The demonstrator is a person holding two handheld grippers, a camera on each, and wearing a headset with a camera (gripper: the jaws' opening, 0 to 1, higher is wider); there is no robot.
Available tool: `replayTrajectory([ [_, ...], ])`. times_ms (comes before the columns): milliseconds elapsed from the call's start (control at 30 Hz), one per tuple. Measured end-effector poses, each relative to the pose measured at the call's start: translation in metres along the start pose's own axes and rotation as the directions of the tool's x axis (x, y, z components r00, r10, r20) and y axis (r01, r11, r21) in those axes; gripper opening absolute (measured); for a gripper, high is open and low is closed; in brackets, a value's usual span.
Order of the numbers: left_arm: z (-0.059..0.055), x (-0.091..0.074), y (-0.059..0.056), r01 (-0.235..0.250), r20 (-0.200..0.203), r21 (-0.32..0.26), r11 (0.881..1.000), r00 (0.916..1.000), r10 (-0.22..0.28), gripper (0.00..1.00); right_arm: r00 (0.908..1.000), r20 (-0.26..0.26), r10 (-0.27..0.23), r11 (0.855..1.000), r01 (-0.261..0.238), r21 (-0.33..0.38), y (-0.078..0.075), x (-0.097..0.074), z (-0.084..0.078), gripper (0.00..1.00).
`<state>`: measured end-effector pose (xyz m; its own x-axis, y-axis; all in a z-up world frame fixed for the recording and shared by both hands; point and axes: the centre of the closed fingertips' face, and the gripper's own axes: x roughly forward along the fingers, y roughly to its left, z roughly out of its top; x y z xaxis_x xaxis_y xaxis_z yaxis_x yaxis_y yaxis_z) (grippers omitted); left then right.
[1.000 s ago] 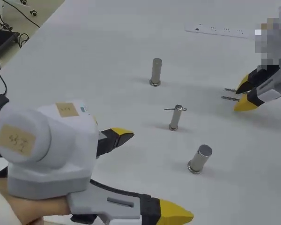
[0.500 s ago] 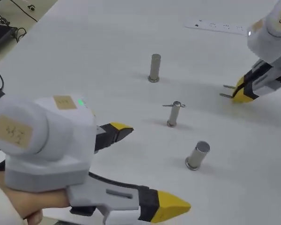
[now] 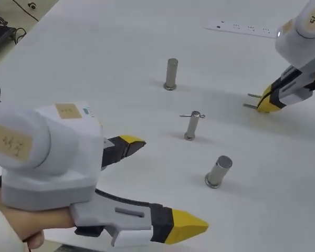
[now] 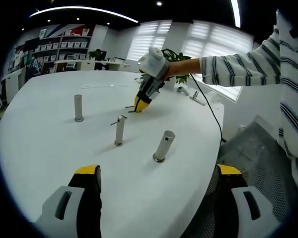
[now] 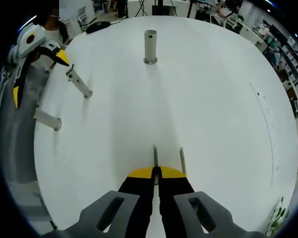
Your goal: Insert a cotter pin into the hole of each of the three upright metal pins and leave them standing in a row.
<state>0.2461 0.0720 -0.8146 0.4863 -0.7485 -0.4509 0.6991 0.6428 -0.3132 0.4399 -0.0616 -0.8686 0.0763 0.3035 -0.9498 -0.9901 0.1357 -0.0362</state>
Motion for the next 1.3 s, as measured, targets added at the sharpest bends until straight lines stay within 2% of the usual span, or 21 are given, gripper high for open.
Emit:
replayTrajectory([
  [167, 0.001, -0.001, 0.000, -0.004, 0.003, 0.000, 1.000, 1.0000, 0.004, 0.94, 0.9987, -0.041, -0.030, 0.998, 0.027, -0.064, 0.001, 0.000, 0.000, 0.02],
  [400, 0.005, -0.005, 0.001, -0.013, 0.015, 0.004, 1.000, 0.9998, 0.013, 0.94, 0.9959, -0.073, -0.053, 0.994, 0.046, -0.095, 0.000, -0.001, -0.002, 0.02],
  [700, 0.010, -0.009, 0.003, -0.023, 0.028, 0.010, 1.000, 0.9994, 0.023, 0.93, 0.9956, -0.045, -0.082, 0.992, 0.077, -0.104, 0.003, -0.017, 0.002, 0.02],
  [833, 0.013, -0.011, 0.003, -0.026, 0.031, 0.018, 1.000, 0.9992, 0.025, 0.93, 0.9954, -0.012, -0.095, 0.992, 0.094, -0.090, 0.006, -0.026, 0.005, 0.02],
  [1300, 0.030, -0.011, 0.003, -0.010, 0.053, 0.011, 1.000, 0.9985, 0.010, 0.91, 0.9856, 0.080, -0.149, 0.985, 0.155, -0.080, 0.025, -0.057, 0.008, 0.02],
])
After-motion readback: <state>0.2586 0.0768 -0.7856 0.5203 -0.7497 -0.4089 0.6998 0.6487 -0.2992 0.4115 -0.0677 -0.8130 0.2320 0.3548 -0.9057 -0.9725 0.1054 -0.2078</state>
